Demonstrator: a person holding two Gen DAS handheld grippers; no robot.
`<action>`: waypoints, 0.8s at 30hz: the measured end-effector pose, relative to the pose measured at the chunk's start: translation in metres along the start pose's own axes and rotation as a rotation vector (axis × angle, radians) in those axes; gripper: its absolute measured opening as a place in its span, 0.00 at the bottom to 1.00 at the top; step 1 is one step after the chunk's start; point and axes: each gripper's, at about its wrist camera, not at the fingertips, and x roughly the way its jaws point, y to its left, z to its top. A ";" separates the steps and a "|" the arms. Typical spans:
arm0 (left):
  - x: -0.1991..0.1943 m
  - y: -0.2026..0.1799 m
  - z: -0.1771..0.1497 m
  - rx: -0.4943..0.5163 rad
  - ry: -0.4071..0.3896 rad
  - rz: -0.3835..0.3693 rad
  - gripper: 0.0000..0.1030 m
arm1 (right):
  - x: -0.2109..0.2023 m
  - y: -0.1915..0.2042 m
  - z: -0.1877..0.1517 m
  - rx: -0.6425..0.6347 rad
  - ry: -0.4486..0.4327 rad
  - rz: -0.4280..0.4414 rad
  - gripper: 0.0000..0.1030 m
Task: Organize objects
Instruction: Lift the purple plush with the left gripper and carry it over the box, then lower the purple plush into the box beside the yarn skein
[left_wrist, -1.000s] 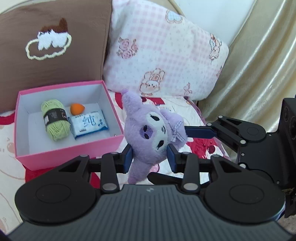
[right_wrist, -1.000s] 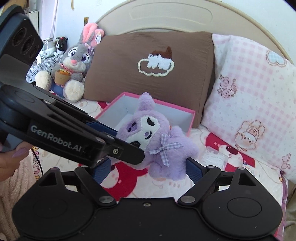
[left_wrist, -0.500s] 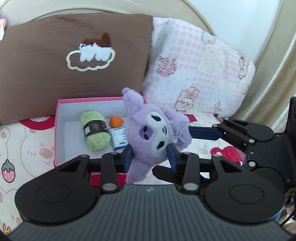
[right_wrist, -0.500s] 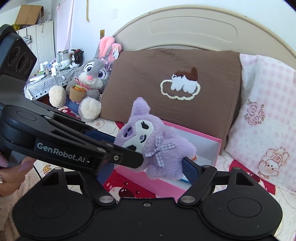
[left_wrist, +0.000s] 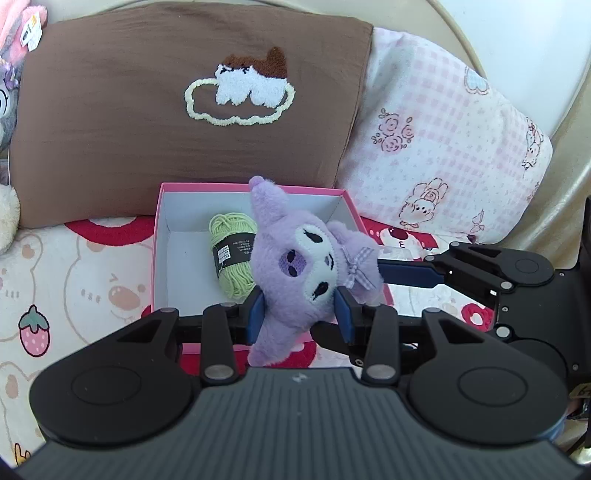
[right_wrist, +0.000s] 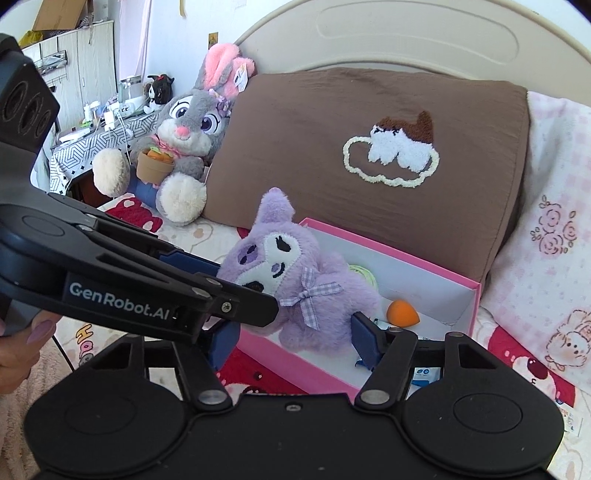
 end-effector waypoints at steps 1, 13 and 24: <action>0.005 0.003 0.001 -0.006 0.008 0.000 0.38 | 0.003 0.000 0.000 0.001 0.007 -0.001 0.68; 0.054 0.038 0.017 -0.056 0.031 0.073 0.38 | 0.071 -0.029 0.013 0.123 0.082 0.073 0.63; 0.110 0.073 0.021 -0.129 0.146 0.083 0.39 | 0.131 -0.053 0.004 0.297 0.184 0.136 0.61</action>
